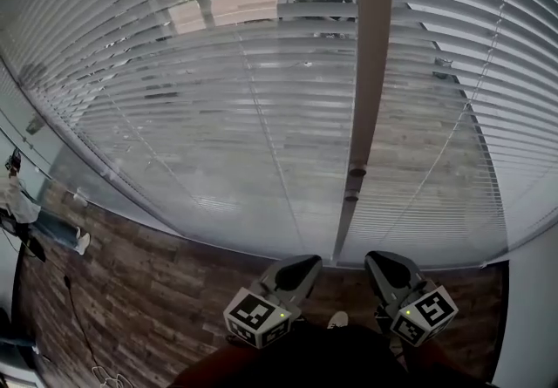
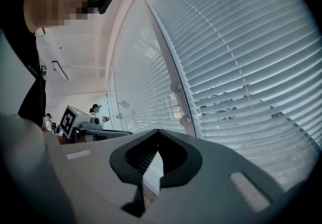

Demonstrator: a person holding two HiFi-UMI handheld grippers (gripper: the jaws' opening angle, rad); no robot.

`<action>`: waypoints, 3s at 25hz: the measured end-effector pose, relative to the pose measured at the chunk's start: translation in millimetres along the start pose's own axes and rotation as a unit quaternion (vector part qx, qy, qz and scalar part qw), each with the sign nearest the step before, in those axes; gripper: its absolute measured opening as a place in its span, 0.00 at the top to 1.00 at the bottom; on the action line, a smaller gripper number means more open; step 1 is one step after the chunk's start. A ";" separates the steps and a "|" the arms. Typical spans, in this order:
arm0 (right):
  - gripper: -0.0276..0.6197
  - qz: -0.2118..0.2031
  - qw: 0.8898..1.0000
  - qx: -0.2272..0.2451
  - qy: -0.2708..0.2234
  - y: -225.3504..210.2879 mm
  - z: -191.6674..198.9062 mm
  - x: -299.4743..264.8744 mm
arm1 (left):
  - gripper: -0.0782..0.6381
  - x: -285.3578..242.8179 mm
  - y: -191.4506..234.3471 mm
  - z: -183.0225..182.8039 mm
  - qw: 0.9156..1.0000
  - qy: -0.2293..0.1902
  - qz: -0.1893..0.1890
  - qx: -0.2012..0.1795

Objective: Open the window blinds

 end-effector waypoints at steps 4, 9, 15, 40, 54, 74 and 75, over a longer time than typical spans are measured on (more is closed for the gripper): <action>0.91 -0.011 1.000 -0.003 0.004 -1.4 11.5 -5.1 | 0.89 4.2 0.7 10.9 1.000 0.011 -0.006 0.004; 0.92 -0.012 1.000 0.002 -0.001 -22.4 8.1 -27.7 | 0.89 -14.6 27.7 12.6 1.000 0.012 -0.008 0.004; 0.92 0.013 1.000 0.011 -0.008 -25.1 -17.3 -43.5 | 0.89 -28.9 47.5 -28.0 1.000 -0.006 0.002 -0.004; 0.74 0.296 0.917 0.258 0.067 -28.3 -68.6 -117.8 | 0.89 -10.5 163.1 -14.4 0.996 0.016 0.084 -0.012; 0.70 0.333 0.905 0.256 0.070 -40.2 -81.2 -138.1 | 0.89 2.6 165.7 -12.3 0.998 0.006 0.063 0.003; 0.73 0.351 0.857 0.345 0.153 -36.8 -82.1 -150.7 | 0.89 3.4 165.6 -8.0 0.998 0.009 0.057 0.004; 0.73 0.354 0.844 0.364 0.174 -35.9 -81.7 -151.7 | 0.89 3.4 165.7 -7.1 0.998 0.009 0.058 0.004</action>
Point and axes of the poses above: the fingertips, and each gripper's own axes: x backward along the fingers, y to its left, z out of its underside, the point moved 10 cm from there along x, backward along the fingers, and after that the axes turned 15 degrees about -z, right-handed, at the moved point
